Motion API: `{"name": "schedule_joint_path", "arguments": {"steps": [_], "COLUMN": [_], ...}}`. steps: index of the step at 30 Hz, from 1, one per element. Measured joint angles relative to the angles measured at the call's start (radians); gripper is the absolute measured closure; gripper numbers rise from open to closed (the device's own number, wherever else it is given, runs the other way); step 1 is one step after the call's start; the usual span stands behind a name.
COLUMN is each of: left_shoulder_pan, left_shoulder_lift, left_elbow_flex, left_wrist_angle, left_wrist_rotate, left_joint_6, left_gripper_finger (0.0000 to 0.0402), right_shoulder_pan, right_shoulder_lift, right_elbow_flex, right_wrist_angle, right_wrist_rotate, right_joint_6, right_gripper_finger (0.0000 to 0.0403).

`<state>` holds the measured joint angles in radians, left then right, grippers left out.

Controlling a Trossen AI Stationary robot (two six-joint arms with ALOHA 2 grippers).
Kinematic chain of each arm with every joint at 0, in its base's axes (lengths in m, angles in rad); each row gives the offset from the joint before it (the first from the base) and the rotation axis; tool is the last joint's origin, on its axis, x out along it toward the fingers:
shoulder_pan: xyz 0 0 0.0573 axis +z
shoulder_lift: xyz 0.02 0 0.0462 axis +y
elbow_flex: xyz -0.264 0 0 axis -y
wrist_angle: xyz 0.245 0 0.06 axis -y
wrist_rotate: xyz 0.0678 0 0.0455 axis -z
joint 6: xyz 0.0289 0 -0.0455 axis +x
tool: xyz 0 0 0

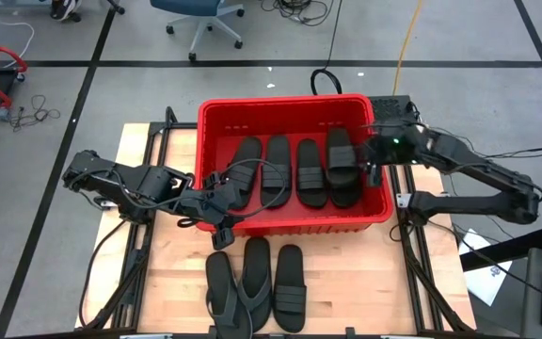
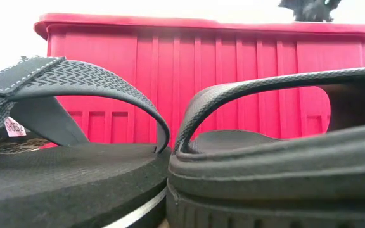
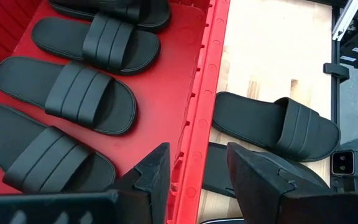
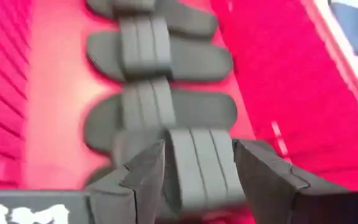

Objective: Pick and place slides into bin
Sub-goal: Put the black slide into the red bin

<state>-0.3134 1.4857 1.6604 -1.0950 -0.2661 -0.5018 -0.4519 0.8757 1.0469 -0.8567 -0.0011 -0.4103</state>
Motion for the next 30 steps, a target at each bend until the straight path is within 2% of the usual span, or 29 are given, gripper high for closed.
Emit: {"name": "schedule_joint_path", "arguments": {"steps": [4, 6, 12, 16, 21, 24, 30], "left_shoulder_pan": [0.0, 0.0, 0.0, 0.0, -0.003, -0.014, -0.074], "left_shoulder_lift": [0.0, 0.0, 0.0, 0.0, 0.0, 0.0, 0.0], "left_elbow_flex": [0.0, 0.0, 0.0, 0.0, 0.0, 0.0, 0.0], "left_wrist_angle": [0.0, 0.0, 0.0, 0.0, 0.0, 0.0, 0.0], "left_wrist_rotate": [0.0, 0.0, 0.0, 0.005, 0.094, 0.135, 0.135], "left_joint_6": [0.0, 0.0, 0.0, 0.0, 0.0, 0.003, -0.003], "left_gripper_finger": [0.0247, 0.0247, 0.0247, 0.0247, 0.0247, 0.0247, 0.0247], "right_shoulder_pan": [0.121, 0.192, 0.425, 0.588, 0.758, 0.826, 0.915], "right_shoulder_lift": [-0.042, -0.061, -0.068, -0.029, 0.04, 0.09, 0.208], "right_elbow_flex": [0.058, 0.075, 0.087, 0.087, 0.087, 0.087, 0.087], "right_wrist_angle": [-0.017, -0.019, -0.02, -0.019, 0.0, 0.017, 0.077], "right_wrist_rotate": [-0.009, -0.049, -0.084, -0.084, -0.082, -0.08, -0.079], "right_joint_6": [0.104, 0.136, 0.3, 0.399, 0.515, 0.58, 0.634], "right_gripper_finger": [0.022, 0.0223, 0.0222, 0.0224, 0.0223, 0.0223, 0.0223]}}
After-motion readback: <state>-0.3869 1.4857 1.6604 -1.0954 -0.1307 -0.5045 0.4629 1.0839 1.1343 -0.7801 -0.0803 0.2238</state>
